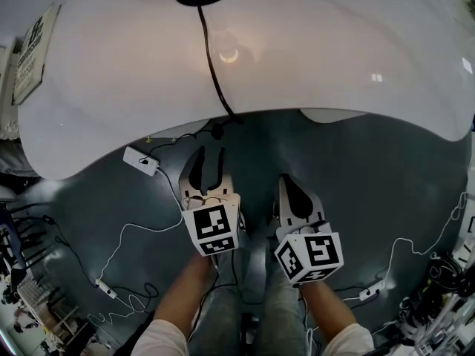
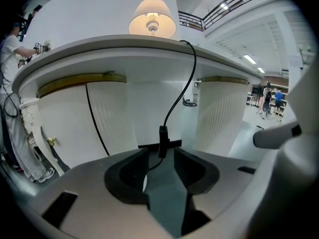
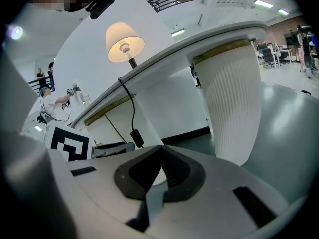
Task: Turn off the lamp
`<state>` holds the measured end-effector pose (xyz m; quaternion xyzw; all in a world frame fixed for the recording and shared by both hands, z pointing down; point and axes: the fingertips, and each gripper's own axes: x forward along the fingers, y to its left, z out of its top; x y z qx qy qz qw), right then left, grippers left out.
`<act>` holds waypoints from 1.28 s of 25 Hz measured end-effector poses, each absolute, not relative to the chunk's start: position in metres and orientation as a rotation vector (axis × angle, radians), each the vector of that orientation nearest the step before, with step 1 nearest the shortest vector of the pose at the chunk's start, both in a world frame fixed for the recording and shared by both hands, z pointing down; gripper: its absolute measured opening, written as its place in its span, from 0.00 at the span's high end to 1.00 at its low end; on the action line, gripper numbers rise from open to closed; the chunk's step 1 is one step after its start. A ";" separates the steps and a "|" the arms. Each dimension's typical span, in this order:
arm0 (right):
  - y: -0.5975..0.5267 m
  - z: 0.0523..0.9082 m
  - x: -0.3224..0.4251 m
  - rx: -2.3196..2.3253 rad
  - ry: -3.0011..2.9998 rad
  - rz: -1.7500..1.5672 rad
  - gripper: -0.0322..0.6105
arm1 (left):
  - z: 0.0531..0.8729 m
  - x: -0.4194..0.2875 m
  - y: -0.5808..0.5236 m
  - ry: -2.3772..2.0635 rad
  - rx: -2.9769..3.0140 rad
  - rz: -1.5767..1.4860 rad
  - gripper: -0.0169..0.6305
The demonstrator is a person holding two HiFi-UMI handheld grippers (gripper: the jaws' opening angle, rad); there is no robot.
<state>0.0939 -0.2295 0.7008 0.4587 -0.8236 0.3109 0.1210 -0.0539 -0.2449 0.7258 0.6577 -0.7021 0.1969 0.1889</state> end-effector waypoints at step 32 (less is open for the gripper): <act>-0.224 0.711 0.109 1.354 -2.366 0.968 0.95 | 0.726 -0.049 -0.290 -2.038 1.966 0.789 0.74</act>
